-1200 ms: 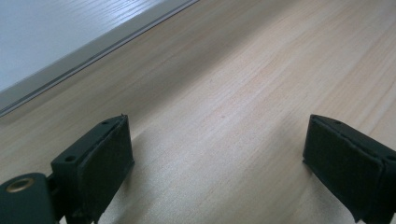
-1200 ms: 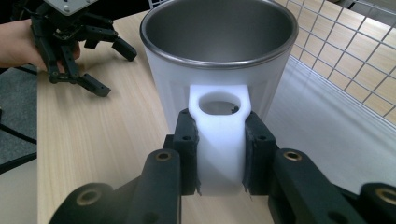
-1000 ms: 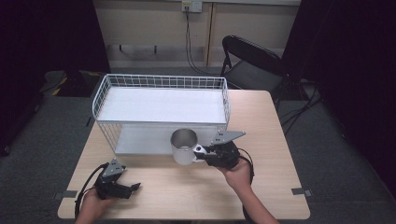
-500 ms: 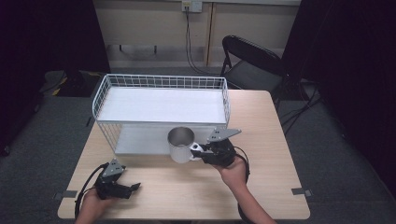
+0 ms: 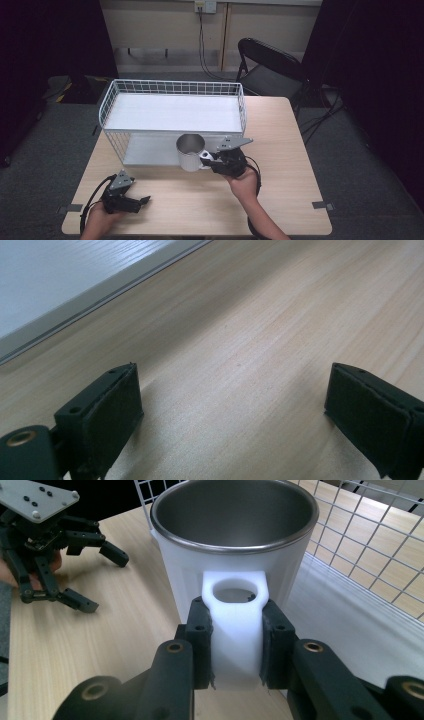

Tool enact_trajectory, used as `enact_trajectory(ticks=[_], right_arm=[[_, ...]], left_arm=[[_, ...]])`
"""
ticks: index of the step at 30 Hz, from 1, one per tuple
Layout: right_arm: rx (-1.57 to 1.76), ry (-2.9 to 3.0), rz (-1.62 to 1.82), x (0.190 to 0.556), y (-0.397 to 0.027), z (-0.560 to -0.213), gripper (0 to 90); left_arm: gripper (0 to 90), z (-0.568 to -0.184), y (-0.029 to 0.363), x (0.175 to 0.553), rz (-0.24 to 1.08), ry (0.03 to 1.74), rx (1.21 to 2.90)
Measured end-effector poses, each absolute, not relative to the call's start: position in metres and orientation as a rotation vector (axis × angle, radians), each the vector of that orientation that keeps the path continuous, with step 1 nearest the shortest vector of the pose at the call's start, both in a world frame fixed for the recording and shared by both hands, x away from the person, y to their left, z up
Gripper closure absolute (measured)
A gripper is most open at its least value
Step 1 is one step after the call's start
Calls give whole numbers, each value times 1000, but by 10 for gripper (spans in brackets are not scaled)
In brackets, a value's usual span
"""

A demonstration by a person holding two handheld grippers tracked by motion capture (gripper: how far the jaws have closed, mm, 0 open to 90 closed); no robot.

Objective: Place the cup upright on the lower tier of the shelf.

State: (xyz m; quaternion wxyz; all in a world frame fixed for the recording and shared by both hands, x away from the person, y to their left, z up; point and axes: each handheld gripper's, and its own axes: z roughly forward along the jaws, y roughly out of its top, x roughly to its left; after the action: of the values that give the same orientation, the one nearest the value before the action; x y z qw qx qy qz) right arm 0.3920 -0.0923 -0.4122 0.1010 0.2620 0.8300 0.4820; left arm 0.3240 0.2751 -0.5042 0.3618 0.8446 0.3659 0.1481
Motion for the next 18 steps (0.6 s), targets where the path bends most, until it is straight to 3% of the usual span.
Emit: enact_trajectory(ticks=[18], right_arm=[[802,2398,1407,396,-80,-416,714]], left_arm=[[72,-504,275,324,382,940,2179]])
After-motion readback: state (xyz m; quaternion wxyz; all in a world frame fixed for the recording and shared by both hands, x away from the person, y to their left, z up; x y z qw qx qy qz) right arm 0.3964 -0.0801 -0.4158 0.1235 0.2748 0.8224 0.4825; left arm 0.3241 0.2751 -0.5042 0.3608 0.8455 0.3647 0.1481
